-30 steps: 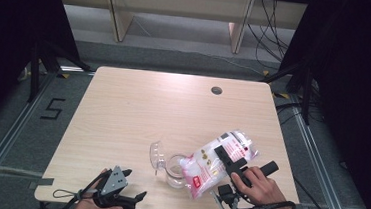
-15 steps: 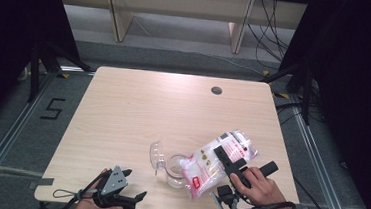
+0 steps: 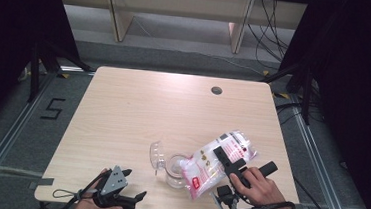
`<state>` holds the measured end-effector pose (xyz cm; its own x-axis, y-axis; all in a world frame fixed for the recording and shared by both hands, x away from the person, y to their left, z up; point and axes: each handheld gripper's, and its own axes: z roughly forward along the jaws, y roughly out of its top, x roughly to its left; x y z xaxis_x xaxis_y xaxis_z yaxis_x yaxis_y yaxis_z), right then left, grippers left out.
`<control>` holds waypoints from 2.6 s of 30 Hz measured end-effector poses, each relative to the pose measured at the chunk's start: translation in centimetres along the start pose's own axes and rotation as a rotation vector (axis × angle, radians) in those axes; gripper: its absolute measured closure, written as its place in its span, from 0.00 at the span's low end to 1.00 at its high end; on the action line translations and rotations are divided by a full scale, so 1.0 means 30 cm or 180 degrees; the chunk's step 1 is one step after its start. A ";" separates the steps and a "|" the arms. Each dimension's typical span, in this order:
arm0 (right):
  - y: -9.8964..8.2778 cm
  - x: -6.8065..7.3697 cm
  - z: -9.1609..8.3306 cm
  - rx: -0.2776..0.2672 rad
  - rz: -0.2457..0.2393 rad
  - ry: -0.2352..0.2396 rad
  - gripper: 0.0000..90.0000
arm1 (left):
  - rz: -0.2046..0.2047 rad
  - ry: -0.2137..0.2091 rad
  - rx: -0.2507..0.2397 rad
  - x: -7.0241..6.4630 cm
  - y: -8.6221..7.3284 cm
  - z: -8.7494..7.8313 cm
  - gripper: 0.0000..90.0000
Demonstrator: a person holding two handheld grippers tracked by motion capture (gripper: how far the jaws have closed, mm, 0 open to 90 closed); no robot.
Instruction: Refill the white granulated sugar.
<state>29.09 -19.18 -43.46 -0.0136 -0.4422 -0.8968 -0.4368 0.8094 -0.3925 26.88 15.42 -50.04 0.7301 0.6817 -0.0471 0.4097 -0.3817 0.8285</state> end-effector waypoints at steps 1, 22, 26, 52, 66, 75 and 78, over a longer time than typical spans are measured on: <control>-0.001 -0.002 0.000 -0.0007 -0.0035 0.0003 0.58 | -0.0026 -0.0021 0.0003 -0.003 -0.001 0.000 0.18; -0.004 0.006 -0.001 -0.0025 0.0003 0.0006 0.58 | -0.0034 -0.0012 0.0000 -0.004 -0.001 -0.001 0.18; -0.006 0.002 -0.002 -0.0019 -0.0014 0.0018 0.58 | 0.0046 -0.0013 0.0056 0.001 0.000 -0.005 0.18; -0.010 -0.002 -0.006 -0.0017 -0.0014 -0.0007 0.59 | -0.0015 -0.0036 0.0009 -0.002 -0.001 0.002 0.18; -0.003 0.000 -0.007 -0.0040 -0.0021 -0.0011 0.59 | 0.0020 -0.0004 0.0023 0.001 0.000 -0.003 0.18; -0.004 -0.006 -0.012 -0.0047 -0.0045 -0.0032 0.60 | 0.0030 0.0007 0.0025 0.001 0.001 -0.004 0.18; -0.003 -0.008 -0.012 -0.0044 -0.0053 -0.0036 0.60 | 0.0095 0.0013 0.0073 0.006 0.002 -0.007 0.18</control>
<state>28.80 -19.30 -43.14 0.0039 -0.4510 -0.8925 -0.4493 0.7965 -0.4045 26.91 15.65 -49.88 0.7401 0.6722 -0.0202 0.4003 -0.4162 0.8165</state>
